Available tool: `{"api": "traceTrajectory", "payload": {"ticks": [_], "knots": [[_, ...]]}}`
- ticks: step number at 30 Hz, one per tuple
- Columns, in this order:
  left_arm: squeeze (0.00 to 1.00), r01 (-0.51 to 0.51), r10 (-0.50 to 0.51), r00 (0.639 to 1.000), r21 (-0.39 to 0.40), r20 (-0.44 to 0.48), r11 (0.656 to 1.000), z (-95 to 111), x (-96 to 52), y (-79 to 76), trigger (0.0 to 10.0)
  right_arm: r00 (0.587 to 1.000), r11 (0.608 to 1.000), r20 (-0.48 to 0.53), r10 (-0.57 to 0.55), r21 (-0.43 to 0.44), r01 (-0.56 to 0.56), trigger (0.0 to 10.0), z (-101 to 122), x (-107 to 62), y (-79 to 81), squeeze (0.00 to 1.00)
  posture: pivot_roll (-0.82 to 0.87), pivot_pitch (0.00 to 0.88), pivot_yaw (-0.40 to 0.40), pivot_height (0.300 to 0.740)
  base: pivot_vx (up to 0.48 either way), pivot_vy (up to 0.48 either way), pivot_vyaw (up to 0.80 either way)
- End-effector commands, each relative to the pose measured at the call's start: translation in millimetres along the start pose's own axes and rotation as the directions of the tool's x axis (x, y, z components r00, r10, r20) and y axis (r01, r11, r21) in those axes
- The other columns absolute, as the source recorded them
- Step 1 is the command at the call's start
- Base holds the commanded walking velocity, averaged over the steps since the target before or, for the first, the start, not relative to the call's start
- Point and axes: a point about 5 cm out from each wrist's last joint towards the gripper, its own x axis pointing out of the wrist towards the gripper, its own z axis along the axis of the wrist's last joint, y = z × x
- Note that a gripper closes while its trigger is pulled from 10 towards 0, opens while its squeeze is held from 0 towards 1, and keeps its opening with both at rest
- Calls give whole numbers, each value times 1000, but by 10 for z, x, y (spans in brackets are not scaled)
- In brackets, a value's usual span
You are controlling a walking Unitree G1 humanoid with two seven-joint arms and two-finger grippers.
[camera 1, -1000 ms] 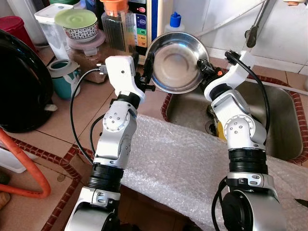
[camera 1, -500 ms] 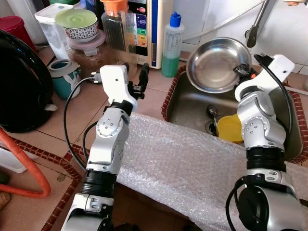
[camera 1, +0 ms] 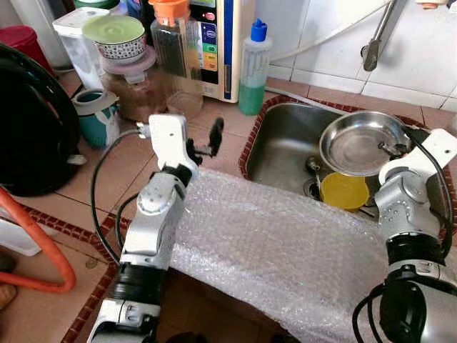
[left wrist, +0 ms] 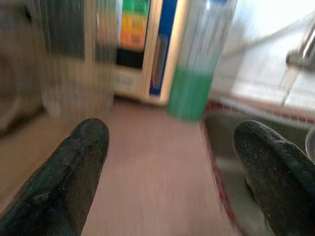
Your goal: Kitchen organization
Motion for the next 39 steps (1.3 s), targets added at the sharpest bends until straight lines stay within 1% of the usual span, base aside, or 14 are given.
{"api": "traceTrajectory", "payload": {"ticks": [1,4,11,12,13,14,15,16,17,19,20,21,32,39], "knots": [[1000,30,-30,998,9,-46,999,-74,-18,-18,10000,1000,999,19,17,-37,-16,10000,43,24,17,0,-7,102,45,740,0,0,0],[1000,71,-69,994,21,-89,997,-157,-39,-68,10000,999,995,-18,31,-92,-33,10000,-25,52,-77,0,-6,105,59,740,0,0,0],[1000,92,-88,992,40,-96,995,-129,-23,-74,10000,997,997,-78,2,-74,-8,10000,-107,78,-241,0,4,99,67,740,0,0,0],[855,93,-89,991,42,-96,995,-118,-24,-67,10000,996,997,-93,3,-83,-10,10000,-136,79,-260,0,5,97,68,740,0,0,0],[773,94,-89,991,45,-97,995,-117,-25,-61,10000,994,996,-108,12,-85,-21,10000,-164,76,-258,0,10,94,67,740,0,0,0],[773,94,-89,991,45,-97,995,-117,-25,-61,10000,994,996,-108,12,-85,-21,10000,-164,76,-258,0,10,94,67,740,0,0,0],[192,95,-90,991,48,-99,994,-119,-28,-58,10000,994,996,-112,17,-88,-27,10000,-176,74,-246,0,12,92,66,740,0,0,0],[192,95,-90,991,50,-100,994,-121,-30,-56,10000,993,995,-114,21,-90,-31,10000,-182,73,-237,0,13,91,66,740,0,0,0],[0,96,-90,991,55,-102,994,-121,-34,-54,10000,993,996,-118,27,-84,-37,10000,-193,71,-221,27,16,90,66,740,0,0,0],[0,96,-90,991,60,-103,994,-122,-37,-53,10000,992,996,-121,31,-79,-41,10000,-200,70,-211,27,17,90,65,740,0,0,0],[0,97,-90,990,64,-105,993,-124,-42,-54,10000,992,996,-123,34,-79,-44,10000,-208,68,-197,957,19,89,67,740,0,0,0],[0,98,-90,990,68,-110,993,-129,-47,-56,10000,991,996,-129,43,-75,-53,10000,-226,63,-166,1000,19,90,69,740,0,0,0],[0,108,-98,989,88,-113,990,-131,-26,-75,10000,987,999,-158,16,-44,-23,10000,-296,49,-173,1000,16,89,57,740,0,0,0],[0,104,-93,989,95,-111,990,-129,-31,-77,10000,988,999,-150,28,-40,-34,10000,-265,60,-126,1000,18,90,59,740,0,0,0]]}}
